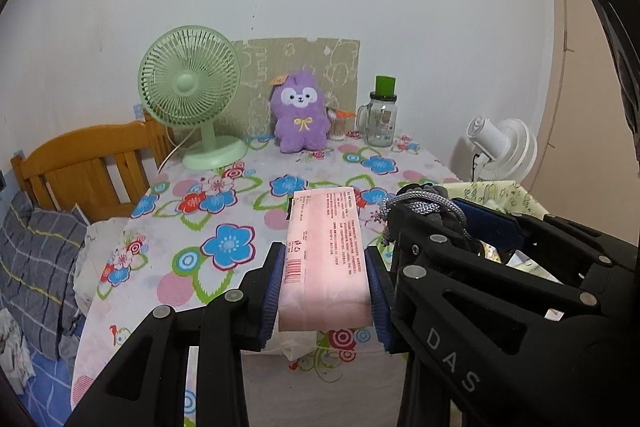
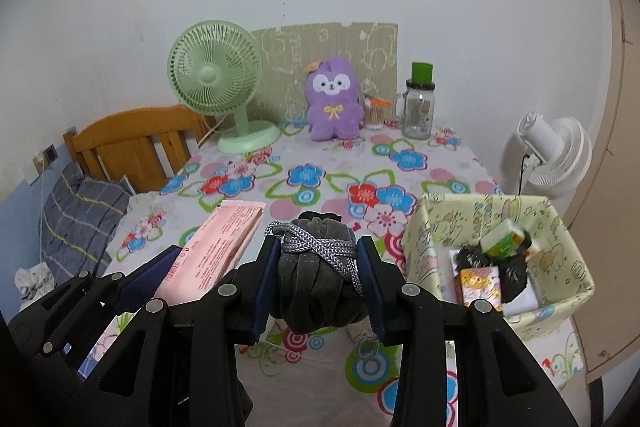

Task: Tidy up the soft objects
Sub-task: 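Lift the pink pack and grey bundle and carry both over the box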

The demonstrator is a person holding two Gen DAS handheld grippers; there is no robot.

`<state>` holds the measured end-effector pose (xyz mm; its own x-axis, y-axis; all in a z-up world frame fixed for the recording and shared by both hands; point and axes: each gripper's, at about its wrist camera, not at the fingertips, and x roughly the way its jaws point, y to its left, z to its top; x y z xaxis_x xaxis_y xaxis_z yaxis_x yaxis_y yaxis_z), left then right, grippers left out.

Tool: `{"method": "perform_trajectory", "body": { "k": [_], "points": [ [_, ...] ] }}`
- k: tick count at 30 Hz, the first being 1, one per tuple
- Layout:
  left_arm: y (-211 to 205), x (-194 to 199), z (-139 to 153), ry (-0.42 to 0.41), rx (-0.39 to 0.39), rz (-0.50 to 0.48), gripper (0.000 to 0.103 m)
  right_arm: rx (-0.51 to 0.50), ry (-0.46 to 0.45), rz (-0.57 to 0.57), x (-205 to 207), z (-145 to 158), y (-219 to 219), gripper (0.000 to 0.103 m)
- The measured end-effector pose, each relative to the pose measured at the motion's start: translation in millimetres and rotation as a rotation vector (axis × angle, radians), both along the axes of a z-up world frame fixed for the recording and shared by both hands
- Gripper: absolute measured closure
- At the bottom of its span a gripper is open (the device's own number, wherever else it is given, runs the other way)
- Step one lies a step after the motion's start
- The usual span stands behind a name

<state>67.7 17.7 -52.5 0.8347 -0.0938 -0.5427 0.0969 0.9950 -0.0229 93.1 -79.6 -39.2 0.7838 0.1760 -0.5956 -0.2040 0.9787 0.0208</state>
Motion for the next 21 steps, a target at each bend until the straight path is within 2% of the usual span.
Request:
{"method": "perform_trajectory", "body": {
  "k": [21],
  "points": [
    [-43,8,20,-0.035,0.016,-0.001,0.063,0.021,-0.034,0.008,9,23,-46,0.06]
  ]
}}
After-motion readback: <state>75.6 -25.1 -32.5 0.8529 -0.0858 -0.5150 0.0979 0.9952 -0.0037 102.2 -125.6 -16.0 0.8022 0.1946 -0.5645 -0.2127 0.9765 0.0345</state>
